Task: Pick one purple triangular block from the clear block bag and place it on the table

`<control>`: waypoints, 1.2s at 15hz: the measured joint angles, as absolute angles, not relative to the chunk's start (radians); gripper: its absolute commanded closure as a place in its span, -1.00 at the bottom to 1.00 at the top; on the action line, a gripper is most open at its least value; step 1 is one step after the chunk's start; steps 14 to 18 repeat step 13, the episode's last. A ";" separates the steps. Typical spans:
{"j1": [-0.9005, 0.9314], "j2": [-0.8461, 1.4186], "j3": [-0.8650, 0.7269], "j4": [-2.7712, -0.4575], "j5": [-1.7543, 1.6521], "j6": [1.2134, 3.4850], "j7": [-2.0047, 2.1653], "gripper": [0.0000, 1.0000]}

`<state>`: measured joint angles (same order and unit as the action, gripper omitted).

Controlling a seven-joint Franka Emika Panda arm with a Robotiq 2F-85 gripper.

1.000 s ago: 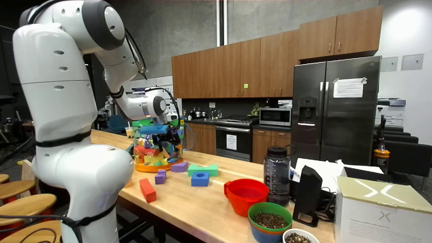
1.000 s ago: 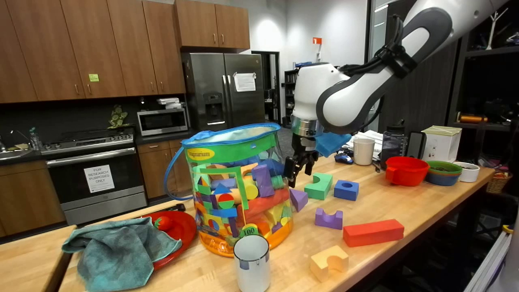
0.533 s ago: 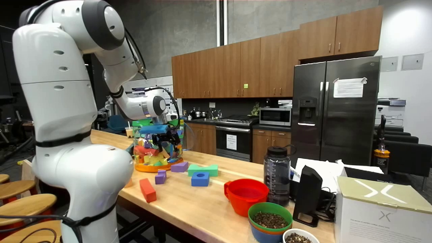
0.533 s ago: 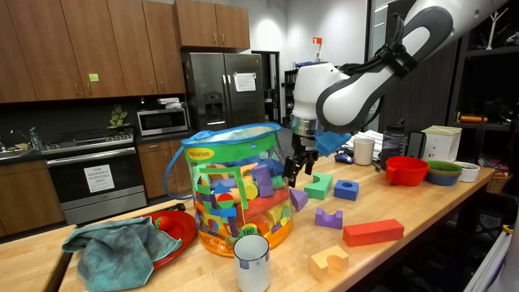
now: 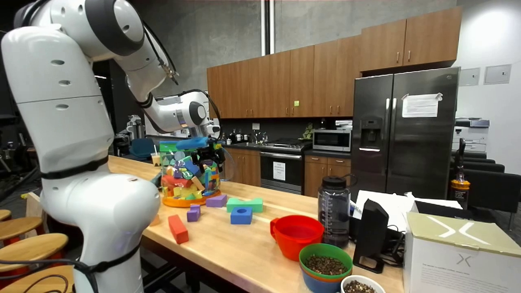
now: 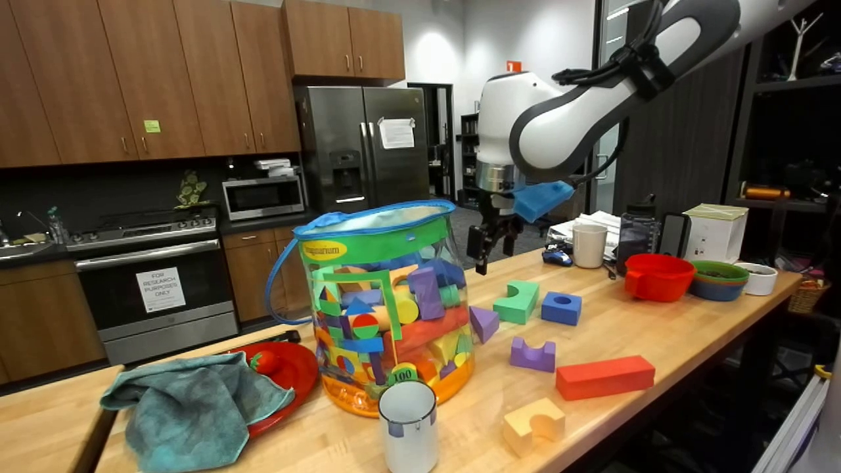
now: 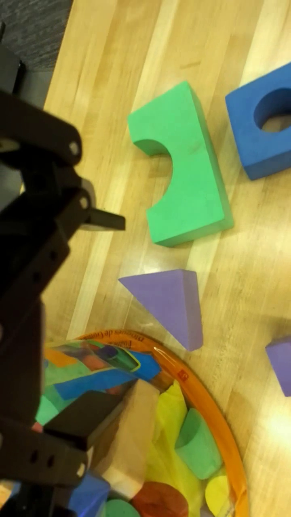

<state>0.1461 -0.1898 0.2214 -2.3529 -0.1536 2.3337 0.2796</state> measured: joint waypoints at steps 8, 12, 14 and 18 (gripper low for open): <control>0.108 -0.243 0.216 -2.344 -0.177 2.230 0.289 -1.00; 0.098 -0.272 0.216 -2.352 -0.181 2.184 0.301 -1.00; 0.098 -0.277 0.216 -2.356 -0.185 2.188 0.311 -1.00; 0.098 -0.277 0.216 -2.356 -0.185 2.188 0.311 -1.00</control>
